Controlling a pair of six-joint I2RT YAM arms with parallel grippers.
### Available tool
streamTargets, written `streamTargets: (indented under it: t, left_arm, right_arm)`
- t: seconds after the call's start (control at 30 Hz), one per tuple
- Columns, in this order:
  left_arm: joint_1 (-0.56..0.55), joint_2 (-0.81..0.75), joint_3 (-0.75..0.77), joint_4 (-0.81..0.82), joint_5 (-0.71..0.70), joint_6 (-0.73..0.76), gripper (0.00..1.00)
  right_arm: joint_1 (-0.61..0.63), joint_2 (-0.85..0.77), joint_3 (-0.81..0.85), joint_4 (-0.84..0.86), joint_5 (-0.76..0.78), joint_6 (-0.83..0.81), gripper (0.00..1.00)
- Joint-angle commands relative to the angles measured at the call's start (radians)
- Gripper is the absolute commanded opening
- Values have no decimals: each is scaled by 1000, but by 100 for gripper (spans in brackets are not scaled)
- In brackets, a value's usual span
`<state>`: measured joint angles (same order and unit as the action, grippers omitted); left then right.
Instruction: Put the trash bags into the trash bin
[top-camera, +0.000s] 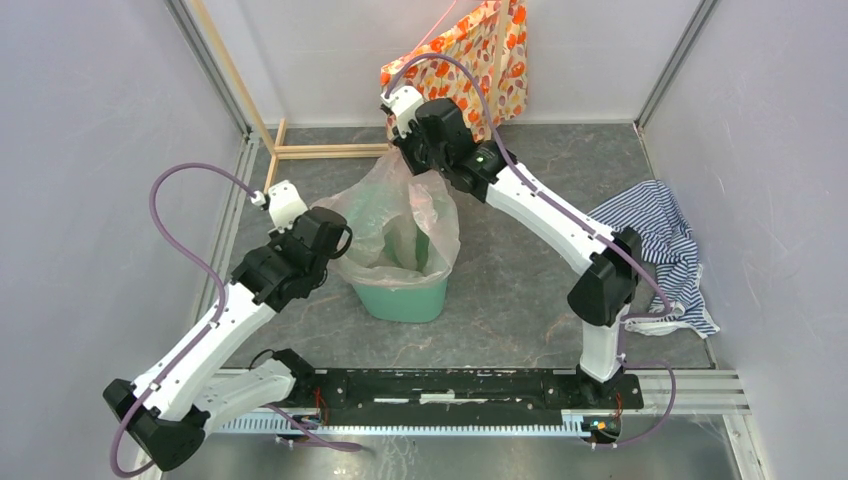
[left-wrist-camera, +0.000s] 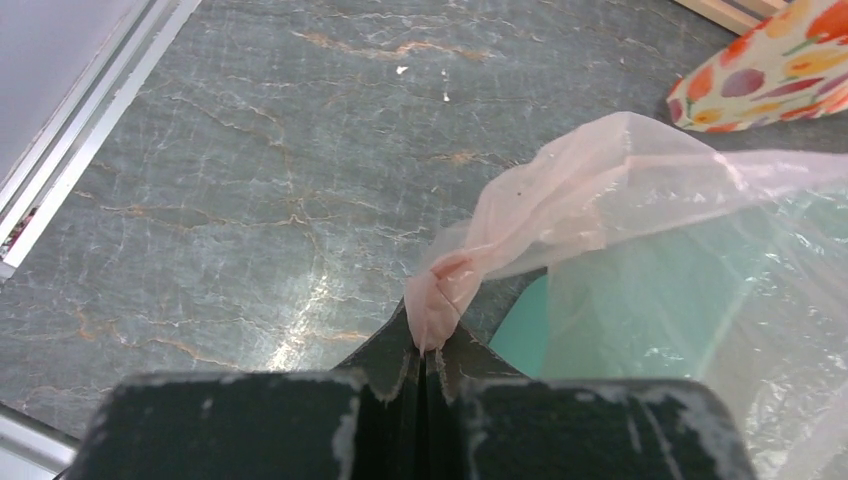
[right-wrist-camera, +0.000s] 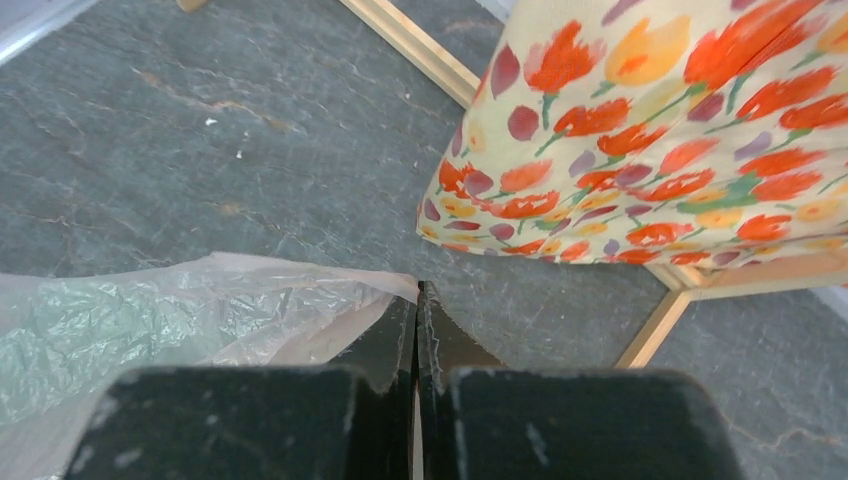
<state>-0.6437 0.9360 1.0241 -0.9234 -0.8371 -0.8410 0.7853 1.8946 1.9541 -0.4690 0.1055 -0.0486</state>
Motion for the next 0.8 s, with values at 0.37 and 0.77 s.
streamTargets:
  t: [0.37, 0.77]
  left_arm:
    - [86, 27, -116, 183, 162, 35, 2]
    - [86, -22, -180, 222, 246, 34, 2]
  right_arm:
    - [-60, -37, -43, 26, -76, 116, 4]
    - [-60, -125, 74, -105, -67, 134, 69]
